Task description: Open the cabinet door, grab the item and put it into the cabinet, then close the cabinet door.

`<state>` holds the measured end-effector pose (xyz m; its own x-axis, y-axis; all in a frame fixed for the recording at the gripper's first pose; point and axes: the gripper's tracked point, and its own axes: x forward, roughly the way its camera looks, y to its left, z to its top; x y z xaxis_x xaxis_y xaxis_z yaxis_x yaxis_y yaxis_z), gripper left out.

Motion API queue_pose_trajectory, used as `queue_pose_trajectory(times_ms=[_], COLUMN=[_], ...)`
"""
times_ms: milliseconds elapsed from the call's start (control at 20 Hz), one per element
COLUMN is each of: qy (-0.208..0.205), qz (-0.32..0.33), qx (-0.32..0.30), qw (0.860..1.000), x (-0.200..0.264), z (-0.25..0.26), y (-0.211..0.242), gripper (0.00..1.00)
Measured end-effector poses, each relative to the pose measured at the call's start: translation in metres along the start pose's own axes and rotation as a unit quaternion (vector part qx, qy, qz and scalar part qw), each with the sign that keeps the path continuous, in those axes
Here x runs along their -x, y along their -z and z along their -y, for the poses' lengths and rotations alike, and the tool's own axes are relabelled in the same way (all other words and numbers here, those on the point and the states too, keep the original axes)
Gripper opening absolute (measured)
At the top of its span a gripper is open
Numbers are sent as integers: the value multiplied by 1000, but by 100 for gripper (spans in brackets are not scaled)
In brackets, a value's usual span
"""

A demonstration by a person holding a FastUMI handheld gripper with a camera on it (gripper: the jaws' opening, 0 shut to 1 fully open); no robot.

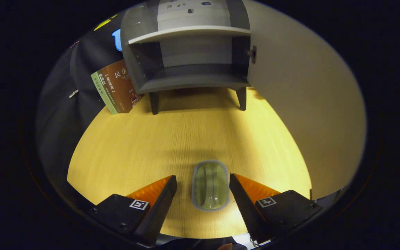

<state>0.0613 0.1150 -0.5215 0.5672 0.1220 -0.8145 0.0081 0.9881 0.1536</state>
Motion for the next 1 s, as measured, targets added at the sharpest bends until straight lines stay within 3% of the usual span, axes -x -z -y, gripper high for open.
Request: queue_pose_trajectory(times_ms=[150, 200, 300, 450, 550, 600, 700, 750, 1000], qy=[11, 14, 26, 36, 38, 36, 33, 32, 22], qz=[-27, -34, -32, -32, -36, -36, -34, -34, 4], qx=[-13, -13, 0, 15, 1, 0, 2, 3, 5], qw=[999, 999, 999, 999, 999, 999, 999, 999, 1000], x=[-20, -27, -34, -45, -30, -33, -31, -31, 6], z=[2, 2, 7, 15, 17, 16, 18, 19, 18], y=[20, 26, 29, 29, 29, 28, 28, 28, -2], gripper=[96, 80, 64, 62, 26, 20, 20, 12, 12])
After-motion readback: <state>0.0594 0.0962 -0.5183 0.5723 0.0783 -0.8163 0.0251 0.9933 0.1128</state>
